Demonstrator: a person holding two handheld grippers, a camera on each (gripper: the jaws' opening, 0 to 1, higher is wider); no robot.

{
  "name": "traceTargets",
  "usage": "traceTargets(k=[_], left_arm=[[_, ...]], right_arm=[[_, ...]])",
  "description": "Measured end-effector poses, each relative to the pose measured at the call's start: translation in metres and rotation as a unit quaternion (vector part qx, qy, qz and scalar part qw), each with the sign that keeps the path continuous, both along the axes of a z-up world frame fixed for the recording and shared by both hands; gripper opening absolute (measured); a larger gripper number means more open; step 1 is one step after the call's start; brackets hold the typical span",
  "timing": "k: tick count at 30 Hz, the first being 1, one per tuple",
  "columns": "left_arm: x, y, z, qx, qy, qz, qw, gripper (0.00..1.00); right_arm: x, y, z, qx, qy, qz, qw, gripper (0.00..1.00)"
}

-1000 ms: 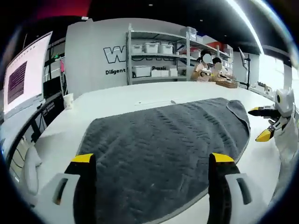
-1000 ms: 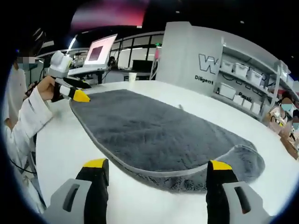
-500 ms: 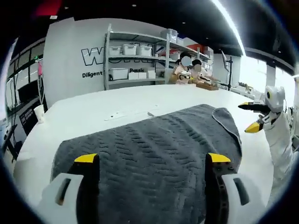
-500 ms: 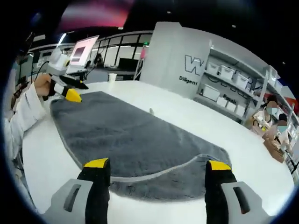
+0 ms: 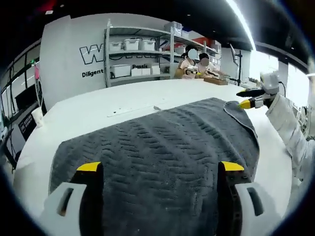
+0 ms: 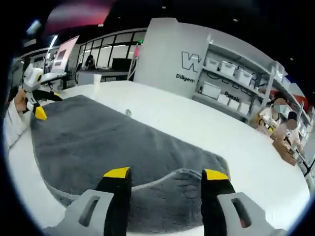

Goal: Open the folded towel by lifting each exposed corner and separating the folded layers until the towel lies flat within the target outline without major curled edges

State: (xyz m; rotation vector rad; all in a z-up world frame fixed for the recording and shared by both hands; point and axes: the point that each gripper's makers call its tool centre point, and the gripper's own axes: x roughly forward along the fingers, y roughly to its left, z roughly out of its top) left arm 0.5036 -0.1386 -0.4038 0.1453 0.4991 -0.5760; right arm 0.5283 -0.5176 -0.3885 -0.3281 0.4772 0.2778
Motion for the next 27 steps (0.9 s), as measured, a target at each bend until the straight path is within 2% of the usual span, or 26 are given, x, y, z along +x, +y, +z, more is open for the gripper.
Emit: traceTargets(k=[5, 8, 9, 10, 14, 16, 19, 20, 27], left_arm=[[0.000, 0.005, -0.003, -0.016, 0.005, 0.003, 0.9999, 0.93], [0.002, 0.007, -0.002, -0.011, 0.001, 0.010, 0.9999, 0.91], [0.002, 0.009, -0.002, -0.006, 0.000, 0.012, 0.9999, 0.90], [0.001, 0.009, -0.002, -0.005, 0.000, 0.014, 0.9999, 0.90], [-0.002, 0.006, -0.004, -0.005, 0.003, 0.007, 1.0000, 0.90], [-0.003, 0.005, -0.005, -0.005, 0.005, 0.004, 1.0000, 0.90], [-0.005, 0.004, -0.009, -0.002, 0.011, 0.002, 0.9999, 0.89], [-0.004, 0.004, -0.009, -0.002, 0.012, 0.002, 0.9999, 0.89], [-0.005, 0.006, -0.008, -0.006, 0.011, 0.005, 0.9999, 0.89]], right_arm=[[0.014, -0.015, -0.022, -0.012, 0.005, -0.027, 0.9996, 0.36], [0.013, -0.015, -0.031, 0.009, 0.006, -0.032, 0.9994, 0.36], [0.012, -0.012, -0.040, 0.031, 0.020, -0.026, 0.9990, 0.35], [0.014, -0.012, -0.042, 0.035, 0.020, -0.024, 0.9989, 0.34], [0.017, -0.015, -0.043, 0.044, 0.016, -0.027, 0.9985, 0.28], [0.016, -0.012, -0.043, 0.048, 0.016, -0.022, 0.9985, 0.17], [0.013, -0.009, -0.048, 0.028, 0.023, -0.012, 0.9993, 0.02], [0.013, -0.009, -0.048, 0.027, 0.024, -0.010, 0.9993, 0.00], [0.014, -0.006, -0.050, 0.030, 0.023, -0.004, 0.9993, 0.00]])
